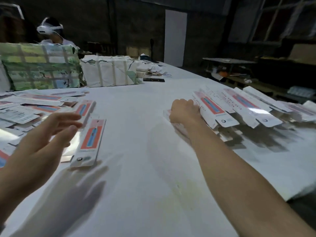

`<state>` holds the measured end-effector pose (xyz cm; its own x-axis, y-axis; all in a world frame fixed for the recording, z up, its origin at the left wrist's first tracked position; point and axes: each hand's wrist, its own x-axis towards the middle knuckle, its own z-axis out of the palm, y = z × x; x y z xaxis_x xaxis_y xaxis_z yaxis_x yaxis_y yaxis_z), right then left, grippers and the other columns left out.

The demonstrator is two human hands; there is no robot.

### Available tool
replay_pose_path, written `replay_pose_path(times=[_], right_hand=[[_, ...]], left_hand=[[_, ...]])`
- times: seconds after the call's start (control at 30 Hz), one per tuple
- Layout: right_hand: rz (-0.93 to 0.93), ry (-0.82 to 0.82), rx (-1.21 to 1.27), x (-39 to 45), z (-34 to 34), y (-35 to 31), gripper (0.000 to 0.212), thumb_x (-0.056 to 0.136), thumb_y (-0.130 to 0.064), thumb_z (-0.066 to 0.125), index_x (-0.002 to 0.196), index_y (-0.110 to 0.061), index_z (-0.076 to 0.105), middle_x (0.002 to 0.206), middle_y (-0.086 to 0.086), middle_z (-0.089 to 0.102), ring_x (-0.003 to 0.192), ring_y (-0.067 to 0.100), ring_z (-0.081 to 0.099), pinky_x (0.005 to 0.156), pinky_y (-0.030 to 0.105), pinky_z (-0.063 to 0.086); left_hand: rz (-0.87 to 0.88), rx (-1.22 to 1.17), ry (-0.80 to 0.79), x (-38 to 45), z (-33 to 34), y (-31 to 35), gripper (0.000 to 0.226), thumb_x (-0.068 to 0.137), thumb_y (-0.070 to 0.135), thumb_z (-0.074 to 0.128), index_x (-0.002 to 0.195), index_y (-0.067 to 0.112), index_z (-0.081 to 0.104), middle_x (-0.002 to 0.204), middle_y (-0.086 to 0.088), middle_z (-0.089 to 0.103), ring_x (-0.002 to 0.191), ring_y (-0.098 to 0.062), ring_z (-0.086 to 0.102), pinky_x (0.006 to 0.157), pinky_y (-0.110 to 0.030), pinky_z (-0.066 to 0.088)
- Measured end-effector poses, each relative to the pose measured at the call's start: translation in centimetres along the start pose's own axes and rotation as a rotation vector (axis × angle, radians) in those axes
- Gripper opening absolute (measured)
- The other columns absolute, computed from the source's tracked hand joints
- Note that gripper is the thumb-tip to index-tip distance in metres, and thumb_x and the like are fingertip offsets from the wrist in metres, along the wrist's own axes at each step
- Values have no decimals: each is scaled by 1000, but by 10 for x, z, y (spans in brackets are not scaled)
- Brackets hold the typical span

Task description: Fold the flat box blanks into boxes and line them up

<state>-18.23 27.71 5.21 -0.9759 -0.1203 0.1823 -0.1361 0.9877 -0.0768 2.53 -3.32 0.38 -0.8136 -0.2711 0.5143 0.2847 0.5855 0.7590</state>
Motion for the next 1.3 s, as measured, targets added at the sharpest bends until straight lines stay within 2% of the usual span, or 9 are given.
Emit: replay_pose_path(times=[0.07, 0.2, 0.3, 0.37, 0.5, 0.7, 0.9, 1.17, 1.3], right_hand=[[83, 43, -17, 1, 1, 17, 25, 91, -15, 52, 115, -16, 57, 125, 13, 58, 116, 35, 49, 93, 43, 39], [76, 90, 42, 3, -1, 13, 38, 88, -14, 55, 126, -19, 56, 127, 9, 57, 118, 33, 49, 91, 40, 40], [-73, 152, 166, 0, -5, -21, 38, 87, -14, 57, 125, -23, 56, 125, 4, 57, 117, 29, 49, 80, 35, 38], [-175, 182, 192, -8, -8, -43, 35, 88, -17, 58, 122, -24, 57, 121, 2, 58, 115, 27, 49, 76, 34, 35], [-348, 217, 267, -30, -12, -76, 31, 90, -27, 57, 121, -25, 58, 117, -2, 58, 113, 24, 50, 76, 32, 35], [-589, 273, 377, -65, -13, -109, 23, 90, -32, 59, 112, -26, 62, 87, -11, 47, 88, 18, 47, 73, 32, 35], [-663, 256, 396, -83, -9, -125, 20, 91, -30, 61, 110, -25, 65, 73, -17, 43, 81, 17, 50, 69, 31, 36], [-672, 215, 426, -90, -1, -130, 18, 92, -30, 61, 109, -25, 66, 75, -13, 50, 80, 19, 55, 68, 32, 43], [-670, 231, 603, -91, -3, -132, 19, 93, -28, 62, 111, -22, 65, 71, -12, 54, 70, 12, 54, 65, 29, 41]], left_hand=[[-23, 53, -2, 0, 3, 3, 48, 86, 72, 54, 123, 42, 64, 119, 19, 70, 109, 0, 64, 79, -57, 56], [-57, 225, -22, -6, 10, 32, 28, 82, 58, 50, 106, 51, 63, 110, 28, 67, 103, 3, 61, 80, -38, 50], [-161, 483, -89, -6, 9, 33, 32, 94, 43, 53, 123, 35, 62, 132, 0, 64, 114, -25, 57, 94, -48, 46], [-305, 757, -135, -4, 3, 27, 46, 97, 44, 50, 140, 29, 52, 151, -10, 49, 137, -38, 40, 111, -56, 35], [-531, 1018, -107, -1, -16, 7, 59, 95, 68, 33, 149, 44, 27, 164, -3, 26, 150, -40, 10, 115, -69, 16], [-698, 1080, -190, -3, -19, 6, 53, 94, 61, 30, 142, 39, 34, 155, -10, 37, 147, -45, 20, 110, -72, 21], [-530, 1082, -189, -6, -30, 8, 33, 101, 37, 40, 131, 24, 49, 135, -9, 49, 126, -38, 46, 100, -56, 42], [-295, 866, -23, -6, -24, 28, 56, 88, 0, 54, 139, 21, 43, 138, -11, 47, 108, -39, 56, 85, -47, 51], [-30, 473, 186, -6, -14, 58, 72, 81, -14, 56, 136, 31, 43, 140, -1, 49, 107, -18, 53, 63, -31, 55]])
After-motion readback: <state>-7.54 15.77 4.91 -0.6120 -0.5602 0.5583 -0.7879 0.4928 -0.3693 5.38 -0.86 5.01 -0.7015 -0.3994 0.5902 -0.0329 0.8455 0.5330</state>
